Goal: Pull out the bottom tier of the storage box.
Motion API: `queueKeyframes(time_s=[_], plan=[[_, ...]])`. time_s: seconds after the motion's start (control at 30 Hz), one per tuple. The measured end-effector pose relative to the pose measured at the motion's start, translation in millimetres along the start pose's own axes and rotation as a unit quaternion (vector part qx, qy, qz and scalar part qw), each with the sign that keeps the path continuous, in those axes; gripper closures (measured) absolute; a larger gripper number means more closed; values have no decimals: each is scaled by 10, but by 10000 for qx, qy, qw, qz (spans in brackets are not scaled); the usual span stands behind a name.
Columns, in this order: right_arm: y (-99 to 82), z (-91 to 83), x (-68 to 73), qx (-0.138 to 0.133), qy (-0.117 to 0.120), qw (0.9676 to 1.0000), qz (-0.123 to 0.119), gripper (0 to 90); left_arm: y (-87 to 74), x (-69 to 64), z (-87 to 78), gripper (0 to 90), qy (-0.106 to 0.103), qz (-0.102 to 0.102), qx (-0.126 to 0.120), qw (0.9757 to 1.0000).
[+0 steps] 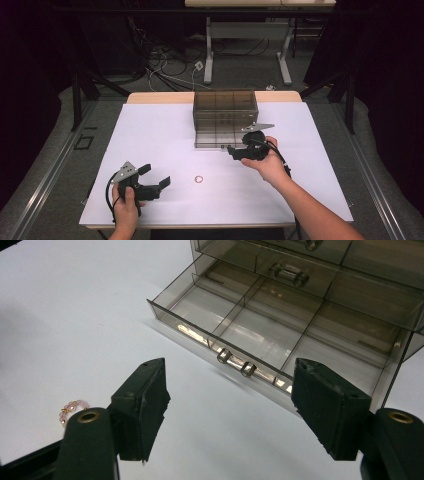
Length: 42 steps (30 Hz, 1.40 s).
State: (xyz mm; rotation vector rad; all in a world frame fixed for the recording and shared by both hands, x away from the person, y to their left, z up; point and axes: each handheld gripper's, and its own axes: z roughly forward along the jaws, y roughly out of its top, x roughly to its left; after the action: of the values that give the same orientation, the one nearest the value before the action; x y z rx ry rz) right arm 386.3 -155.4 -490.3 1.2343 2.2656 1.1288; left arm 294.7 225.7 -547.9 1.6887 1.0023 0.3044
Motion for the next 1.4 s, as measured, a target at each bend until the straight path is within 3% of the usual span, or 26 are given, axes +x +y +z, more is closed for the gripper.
queueKeyframes(time_s=[0.07, 0.23, 0.37, 0.53, 0.6, 0.87, 1.17, 1.4], plan=[[-1, -9, 34, -52, -33, 9999, -123, 294, -3, 1, 1, 4, -1, -27, -6, 10000], [-20, -11, 102, -95, 71, 9998, -135, 294, -6, 3, -6, 4, 3, -5, 10, 10000], [-43, 1, 154, 48, 283, 9995, -130, 294, -8, 5, -14, 4, 17, -10, -9, 10000], [-92, 42, 242, -2, 434, 9989, -147, 297, -15, 4, -31, 4, 36, -19, -9, 10000], [-96, 48, 276, 38, 511, 9983, -294, 298, -19, 4, -39, 4, 47, -14, -12, 10000], [-106, 83, 418, 132, 751, 9961, -435, 300, -28, 3, -65, 4, 83, -31, -40, 10000], [-84, 127, 540, 155, 813, 9956, -433, 309, -30, 0, -70, 4, 107, -36, -66, 9999], [-100, 177, 610, 101, 750, 9963, -409, 374, -30, 3, -70, 4, 111, -18, -60, 9999]])
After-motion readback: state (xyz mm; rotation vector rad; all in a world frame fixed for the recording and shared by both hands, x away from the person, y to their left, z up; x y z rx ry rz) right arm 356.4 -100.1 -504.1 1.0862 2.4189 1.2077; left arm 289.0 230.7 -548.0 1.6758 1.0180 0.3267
